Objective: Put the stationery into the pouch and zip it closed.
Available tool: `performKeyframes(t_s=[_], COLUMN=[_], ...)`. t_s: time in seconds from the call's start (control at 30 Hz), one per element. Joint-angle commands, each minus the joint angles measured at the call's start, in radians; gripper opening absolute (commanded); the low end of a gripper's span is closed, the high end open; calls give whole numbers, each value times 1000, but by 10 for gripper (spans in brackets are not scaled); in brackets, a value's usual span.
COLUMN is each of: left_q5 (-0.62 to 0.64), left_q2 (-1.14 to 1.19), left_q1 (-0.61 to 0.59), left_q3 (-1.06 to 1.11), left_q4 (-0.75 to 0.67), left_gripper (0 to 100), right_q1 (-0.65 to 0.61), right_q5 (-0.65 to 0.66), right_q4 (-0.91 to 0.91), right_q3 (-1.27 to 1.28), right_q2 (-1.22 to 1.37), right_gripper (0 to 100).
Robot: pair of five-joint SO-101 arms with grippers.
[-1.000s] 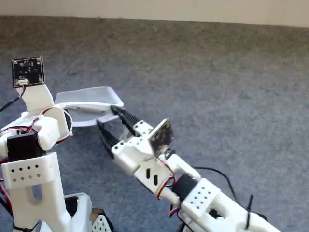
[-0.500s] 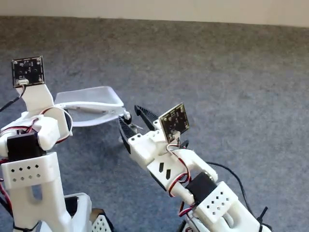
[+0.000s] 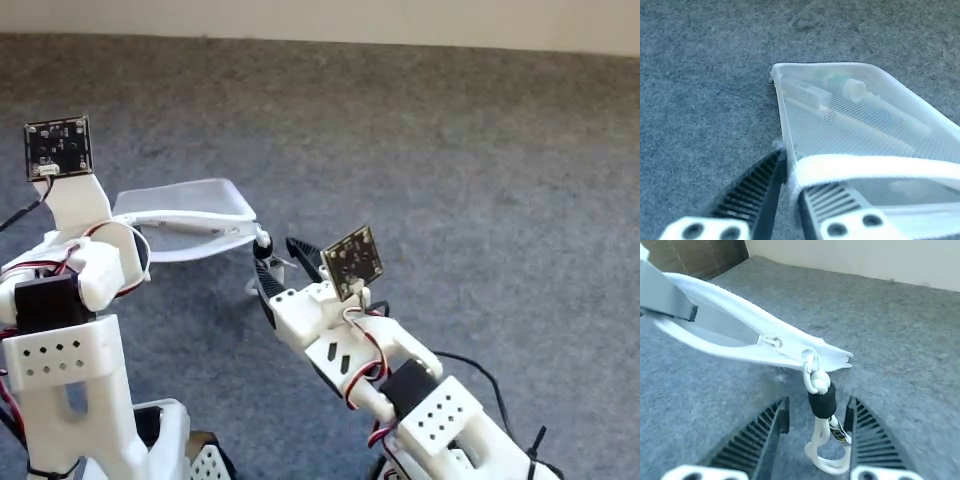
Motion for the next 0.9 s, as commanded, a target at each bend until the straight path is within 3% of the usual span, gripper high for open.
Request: performKeyframes(t_s=[0.0,0.27,0.47,0.77,0.87], left_q5=[-6,-6,-6,-6,-6], left_q2=[-33,-33,-33,-33,-33], left_q1=[21,21,21,21,21], left_q3=[-41,-41,-22,-16,-16], left_q4=[3,3,-3,-3,-3], left_gripper=[7,7,7,7,7], right_q1=[12,15,65,61,59], right_q5=[-8,-6,91,101,187], right_q4=[-117,-315,-444,-533,-533], right_q3=[-1,5,1,8,8], right_q2=[82,277,369,415,415], right_gripper=[176,173,173,173,173])
